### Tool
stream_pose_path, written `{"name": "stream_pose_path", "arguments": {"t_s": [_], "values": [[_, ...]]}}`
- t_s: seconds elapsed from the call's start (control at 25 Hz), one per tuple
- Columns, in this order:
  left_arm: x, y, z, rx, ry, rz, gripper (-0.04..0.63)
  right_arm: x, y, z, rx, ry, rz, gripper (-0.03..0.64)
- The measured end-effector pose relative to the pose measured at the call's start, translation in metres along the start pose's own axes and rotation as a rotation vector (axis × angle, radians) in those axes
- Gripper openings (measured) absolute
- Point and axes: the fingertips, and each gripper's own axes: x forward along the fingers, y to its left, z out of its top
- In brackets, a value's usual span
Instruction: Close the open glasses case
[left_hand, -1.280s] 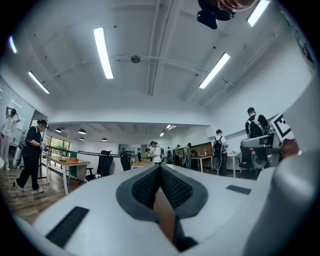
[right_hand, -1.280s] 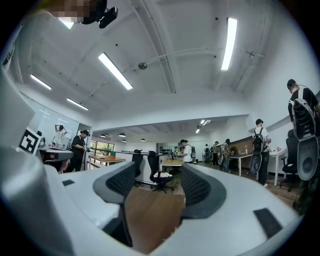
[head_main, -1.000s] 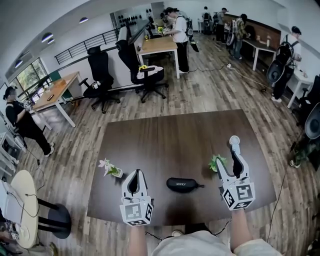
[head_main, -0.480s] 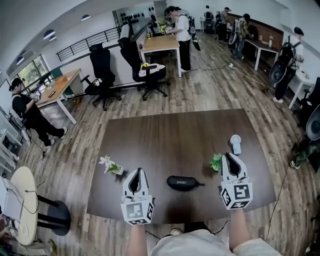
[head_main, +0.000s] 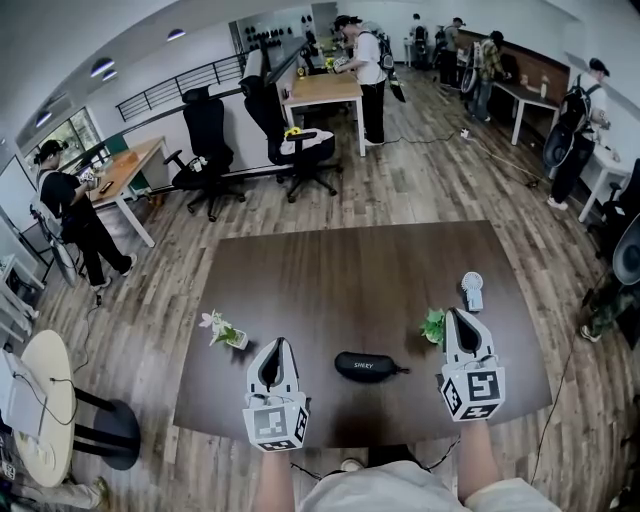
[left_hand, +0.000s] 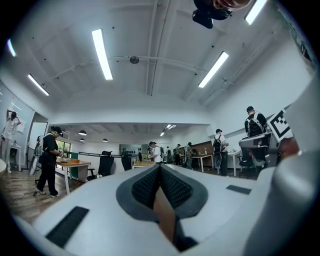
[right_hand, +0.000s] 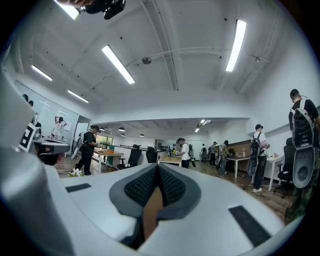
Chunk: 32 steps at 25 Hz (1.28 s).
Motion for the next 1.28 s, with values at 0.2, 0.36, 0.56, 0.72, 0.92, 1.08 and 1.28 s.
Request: {"name": "stream_pose_path", "arguments": {"t_s": [0.2, 0.36, 0.56, 0.72, 0.92, 1.08, 1.28], "values": [[-0.001, 0.0, 0.0, 0.0, -0.004, -0.003, 0.002, -0.001, 0.0, 0.006, -0.02, -0.011, -0.006, 0.0], [-0.004, -0.001, -0.001, -0.003, 0.001, -0.002, 0.002, 0.001, -0.004, -0.007, -0.021, 0.031, -0.027, -0.002], [-0.009, -0.001, -0.004, 0.001, 0.01, -0.004, 0.002, -0.003, -0.001, -0.01, -0.016, 0.036, -0.018, 0.0], [-0.011, 0.001, -0.001, 0.0, 0.013, -0.011, 0.002, -0.003, 0.001, -0.002, -0.026, 0.027, -0.012, 0.0], [-0.012, 0.002, 0.0, -0.006, 0.006, -0.017, 0.002, -0.002, 0.007, -0.001, -0.035, 0.027, -0.004, 0.0], [-0.015, 0.004, -0.001, -0.014, 0.006, -0.015, 0.002, -0.004, 0.012, -0.006, -0.043, 0.043, 0.001, 0.0], [-0.021, 0.01, -0.003, -0.025, 0.007, -0.009, 0.002, -0.006, 0.017, -0.007, -0.046, 0.047, -0.001, 0.0]]}}
